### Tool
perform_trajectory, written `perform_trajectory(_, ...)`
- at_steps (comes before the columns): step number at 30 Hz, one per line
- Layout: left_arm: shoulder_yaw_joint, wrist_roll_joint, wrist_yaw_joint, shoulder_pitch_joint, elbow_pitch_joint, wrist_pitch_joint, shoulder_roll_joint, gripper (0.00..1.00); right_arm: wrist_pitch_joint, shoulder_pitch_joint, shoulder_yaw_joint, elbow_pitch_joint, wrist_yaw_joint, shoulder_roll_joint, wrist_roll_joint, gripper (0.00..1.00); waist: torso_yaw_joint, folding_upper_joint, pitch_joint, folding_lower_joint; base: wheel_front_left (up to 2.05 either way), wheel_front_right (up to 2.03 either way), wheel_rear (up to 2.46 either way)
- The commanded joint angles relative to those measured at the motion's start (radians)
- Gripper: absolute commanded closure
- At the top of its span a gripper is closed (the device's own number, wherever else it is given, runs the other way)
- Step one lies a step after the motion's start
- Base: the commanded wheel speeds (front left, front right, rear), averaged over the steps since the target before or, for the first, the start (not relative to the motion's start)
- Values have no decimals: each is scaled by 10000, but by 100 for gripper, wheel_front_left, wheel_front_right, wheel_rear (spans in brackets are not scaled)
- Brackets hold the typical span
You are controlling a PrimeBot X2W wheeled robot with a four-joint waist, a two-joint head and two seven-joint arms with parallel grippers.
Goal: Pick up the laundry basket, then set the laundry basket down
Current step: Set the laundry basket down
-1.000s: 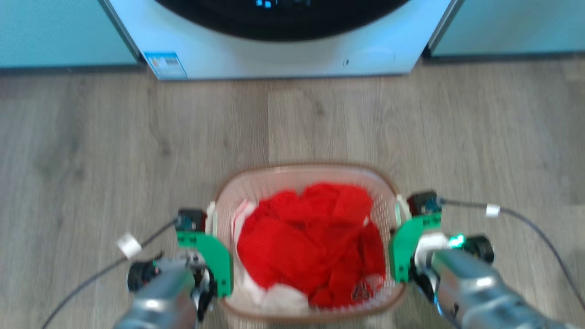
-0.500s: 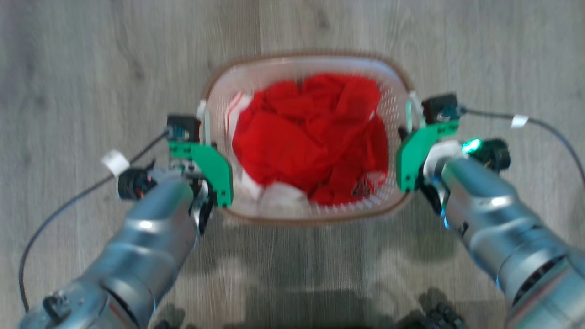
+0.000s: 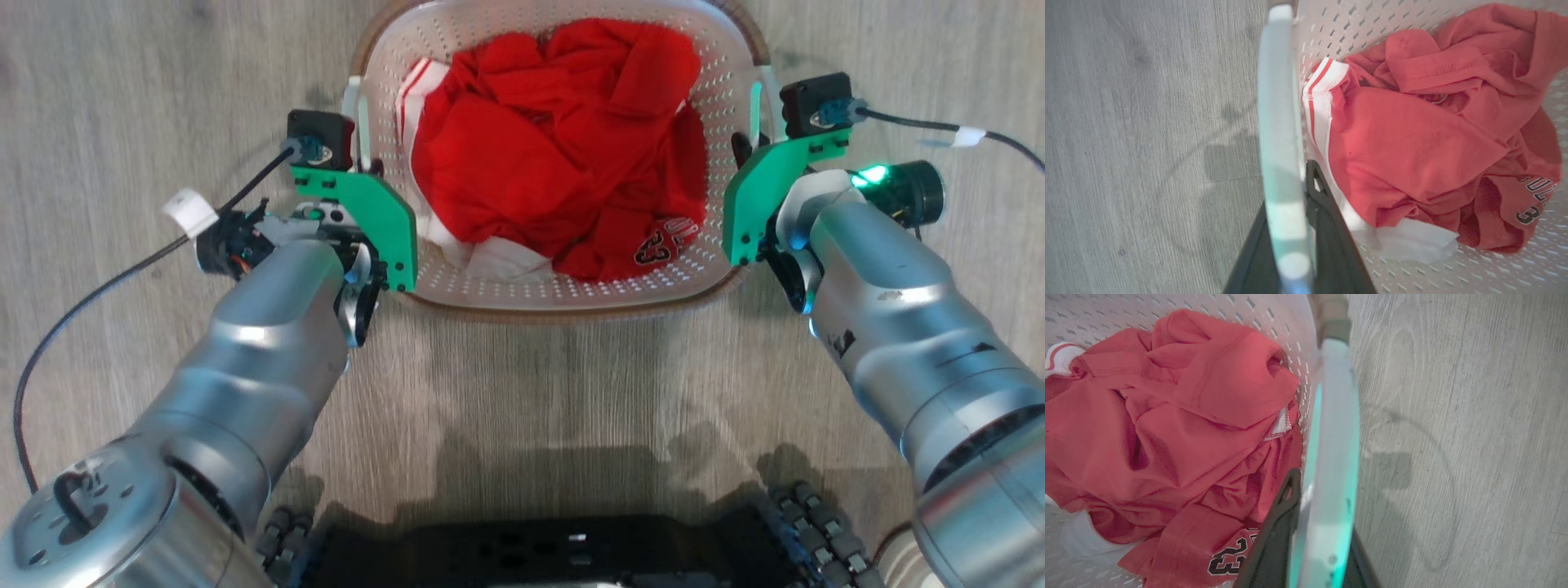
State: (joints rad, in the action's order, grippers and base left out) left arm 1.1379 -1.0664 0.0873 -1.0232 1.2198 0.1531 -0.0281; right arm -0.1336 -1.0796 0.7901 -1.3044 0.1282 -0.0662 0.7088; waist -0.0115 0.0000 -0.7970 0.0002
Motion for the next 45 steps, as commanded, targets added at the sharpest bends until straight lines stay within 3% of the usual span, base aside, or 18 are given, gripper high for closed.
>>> perform_trajectory(1, 51, 83, 75, -264, -117, 186, -222, 100, -75, 228, 53, 138, 25, 160, -233, 100, -19, 0, -249, -2, 0, 0, 0)
perform_trajectory(27, 567, -183, 166, -555, -140, 288, -221, 100, -129, 122, -799, 137, 25, 160, -1041, 100, 22, 0, -1012, -2, 0, 0, 0)
perform_trajectory(30, 585, -213, 168, -566, -101, 287, -221, 100, -106, 126, -795, 137, 25, 160, -1057, 94, 26, 0, -1012, -2, 0, 0, 0)
perform_trajectory(32, 581, -292, 207, -575, -56, 291, -221, 100, -99, 117, -813, 136, 25, 160, -1097, 80, 29, 0, -1014, -2, 0, 0, 0)
perform_trajectory(34, 583, -340, 227, -574, -35, 299, -221, 100, -110, 110, -850, 136, 25, 160, -1142, 59, 33, 0, -1014, -2, 0, 0, 0)
perform_trajectory(35, 584, -363, 239, -576, -23, 307, -221, 77, -109, 109, -875, 136, 25, 160, -1164, 41, 35, 0, -1012, -2, 0, 0, 0)
perform_trajectory(36, 573, -401, 258, -569, -7, 299, -221, 63, -120, 109, -902, 136, 25, 160, -1185, 4, 39, 0, -1005, -2, 0, 0, 0)
perform_trajectory(38, 549, -499, 276, -529, 21, 211, -221, 46, -160, 120, -965, 136, 25, 160, -1253, 0, 47, 0, -976, -2, 0, 0, 0)
perform_trajectory(39, 542, -538, 286, -517, 29, 192, -221, 17, -189, 126, -1009, 136, 25, 160, -1301, 0, 50, 0, -959, -2, 0, 0, 0)
perform_trajectory(40, 533, -581, 297, -499, 36, 171, -221, 4, -224, 136, -1068, 136, 25, 160, -1361, 0, 51, 0, -938, -2, 0, 0, 0)
perform_trajectory(41, 528, -624, 301, -473, 37, 135, -221, 0, -244, 153, -1130, 136, 25, 160, -1427, 0, 46, 0, -911, -2, 0, 0, 0)
perform_trajectory(45, 542, -730, 326, -405, 55, 135, -221, 0, -384, 132, -1431, 136, 25, 160, -1733, 0, 44, 0, -780, -2, 0, 0, 0)
